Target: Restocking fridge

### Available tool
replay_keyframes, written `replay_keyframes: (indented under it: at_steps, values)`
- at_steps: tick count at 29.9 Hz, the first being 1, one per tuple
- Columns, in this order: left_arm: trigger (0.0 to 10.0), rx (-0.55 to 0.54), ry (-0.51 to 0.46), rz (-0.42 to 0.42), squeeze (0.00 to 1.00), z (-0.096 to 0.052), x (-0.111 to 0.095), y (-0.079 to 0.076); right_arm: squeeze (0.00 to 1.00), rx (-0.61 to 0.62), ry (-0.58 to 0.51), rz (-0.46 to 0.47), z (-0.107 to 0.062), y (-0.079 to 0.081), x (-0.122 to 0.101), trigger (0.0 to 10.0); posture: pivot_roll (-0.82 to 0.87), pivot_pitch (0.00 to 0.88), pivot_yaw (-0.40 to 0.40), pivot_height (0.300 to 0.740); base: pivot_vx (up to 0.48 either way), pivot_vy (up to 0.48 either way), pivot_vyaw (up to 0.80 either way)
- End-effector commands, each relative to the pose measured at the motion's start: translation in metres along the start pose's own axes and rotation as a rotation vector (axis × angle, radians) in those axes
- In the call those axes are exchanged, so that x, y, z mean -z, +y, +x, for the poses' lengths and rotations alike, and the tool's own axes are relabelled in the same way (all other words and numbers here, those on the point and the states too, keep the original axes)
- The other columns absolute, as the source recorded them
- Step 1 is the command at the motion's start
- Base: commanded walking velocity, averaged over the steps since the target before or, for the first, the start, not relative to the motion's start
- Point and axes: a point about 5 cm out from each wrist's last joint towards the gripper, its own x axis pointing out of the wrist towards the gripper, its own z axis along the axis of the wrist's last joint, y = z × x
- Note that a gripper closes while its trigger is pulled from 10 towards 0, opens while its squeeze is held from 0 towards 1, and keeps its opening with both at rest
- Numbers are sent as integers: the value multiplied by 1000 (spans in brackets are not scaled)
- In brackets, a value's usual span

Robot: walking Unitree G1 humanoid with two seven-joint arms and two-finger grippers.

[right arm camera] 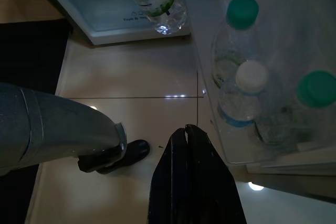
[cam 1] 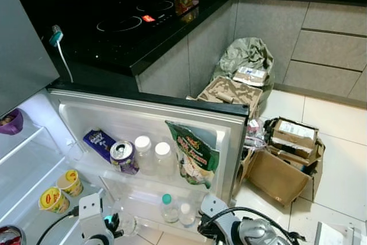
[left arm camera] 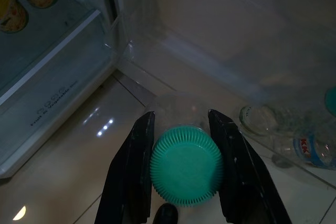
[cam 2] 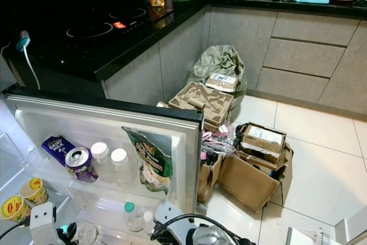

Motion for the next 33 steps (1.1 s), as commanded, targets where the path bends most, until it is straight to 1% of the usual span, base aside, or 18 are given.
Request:
replay_keyframes:
  at_steps: [1,6,9,14,25,31,33]
  values:
    - [10000,-24,-40,5,0,-1,-10,11,0,-4,-8,15,2,0,-3,10000,-57,75,35,685,0,0,0]
    - [10000,-21,-57,5,0,0,-15,12,0,-11,-26,28,3,0,-6,10000,-56,77,38,675,0,0,0]
    - [10000,-10,-83,8,0,2,-23,13,0,-15,-35,35,2,-1,-7,10000,-56,77,38,660,0,0,0]
    - [10000,-5,-98,10,0,3,-27,14,0,-18,-38,37,2,-1,-8,10000,-55,69,41,645,0,0,0]
    - [10000,8,-102,3,0,3,-27,12,0,-14,-32,57,1,0,-3,10000,-55,66,42,610,0,0,0]
    - [10000,23,-105,-2,0,3,-27,10,0,-8,-83,101,-1,-1,-5,10000,-60,72,39,580,0,0,0]
    - [10000,27,-110,-4,0,4,-28,9,0,-10,-104,107,-1,-1,-7,10000,-58,72,35,580,0,0,0]
